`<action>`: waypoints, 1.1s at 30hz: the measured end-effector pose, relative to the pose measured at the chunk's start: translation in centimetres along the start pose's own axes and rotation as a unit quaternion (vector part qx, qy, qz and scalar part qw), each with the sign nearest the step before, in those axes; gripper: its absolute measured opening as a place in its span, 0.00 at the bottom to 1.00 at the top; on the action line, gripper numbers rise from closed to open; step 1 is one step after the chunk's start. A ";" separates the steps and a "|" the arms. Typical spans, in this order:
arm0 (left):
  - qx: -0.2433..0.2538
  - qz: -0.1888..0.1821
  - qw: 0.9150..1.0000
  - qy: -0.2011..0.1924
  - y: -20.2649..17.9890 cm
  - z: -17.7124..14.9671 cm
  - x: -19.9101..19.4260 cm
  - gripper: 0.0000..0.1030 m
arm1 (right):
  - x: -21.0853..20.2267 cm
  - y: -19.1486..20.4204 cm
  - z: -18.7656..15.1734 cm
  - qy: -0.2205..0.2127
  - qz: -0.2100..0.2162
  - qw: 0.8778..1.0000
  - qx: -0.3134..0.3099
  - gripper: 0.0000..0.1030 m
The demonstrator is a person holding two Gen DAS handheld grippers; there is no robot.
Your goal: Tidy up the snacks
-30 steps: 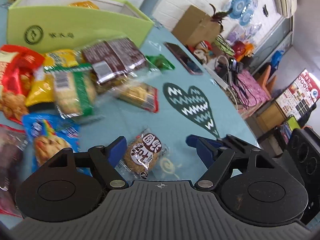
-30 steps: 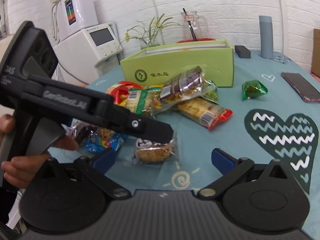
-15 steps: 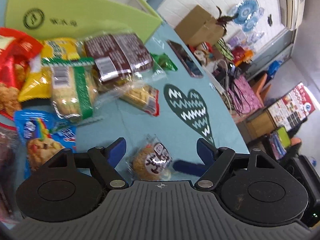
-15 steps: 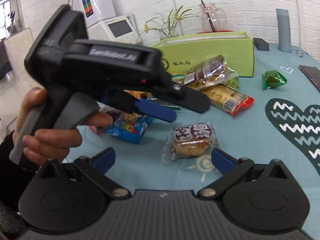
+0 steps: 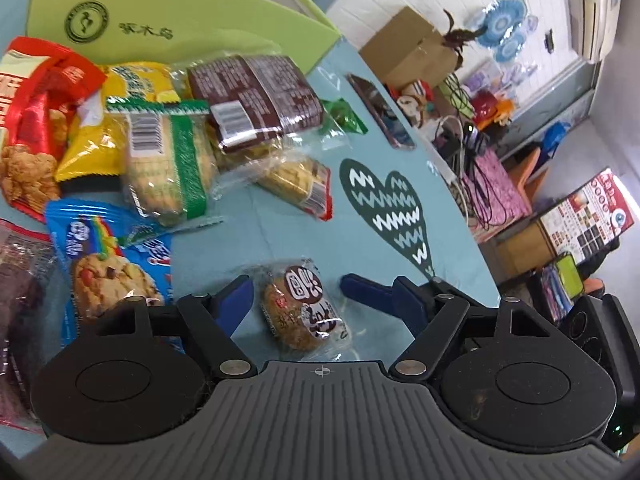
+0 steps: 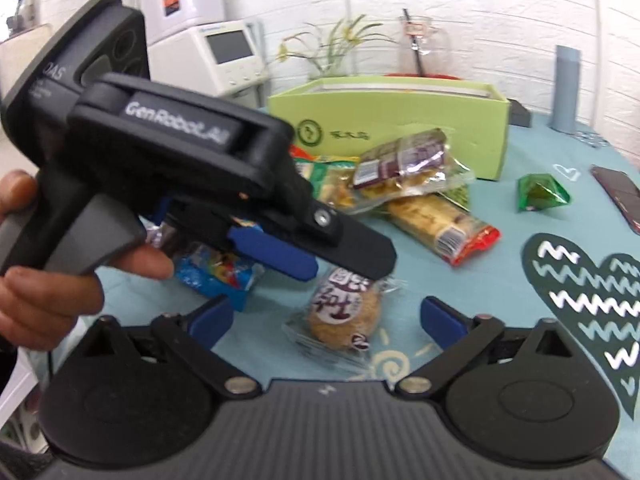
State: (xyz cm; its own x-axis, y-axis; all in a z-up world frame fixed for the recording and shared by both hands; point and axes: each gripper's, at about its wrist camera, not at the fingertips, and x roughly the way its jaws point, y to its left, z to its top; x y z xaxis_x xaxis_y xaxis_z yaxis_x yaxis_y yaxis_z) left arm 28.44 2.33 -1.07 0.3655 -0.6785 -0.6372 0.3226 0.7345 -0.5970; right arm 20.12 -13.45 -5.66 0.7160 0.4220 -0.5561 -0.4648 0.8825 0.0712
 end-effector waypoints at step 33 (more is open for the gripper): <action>0.021 0.044 0.987 -0.152 2.5 25.4 3.7 0.52 | 13.1 -12.3 19.3 -0.110 -0.042 0.992 -0.037 0.62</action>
State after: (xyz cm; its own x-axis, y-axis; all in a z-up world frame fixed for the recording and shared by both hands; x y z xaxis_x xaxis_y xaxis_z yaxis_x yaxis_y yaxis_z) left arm 52.75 1.93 7.42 0.6361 -0.5819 -0.5067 0.3111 0.7944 -0.5217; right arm 45.25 -14.74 2.12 0.8459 0.3902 -0.3635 -0.4305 0.9020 -0.0337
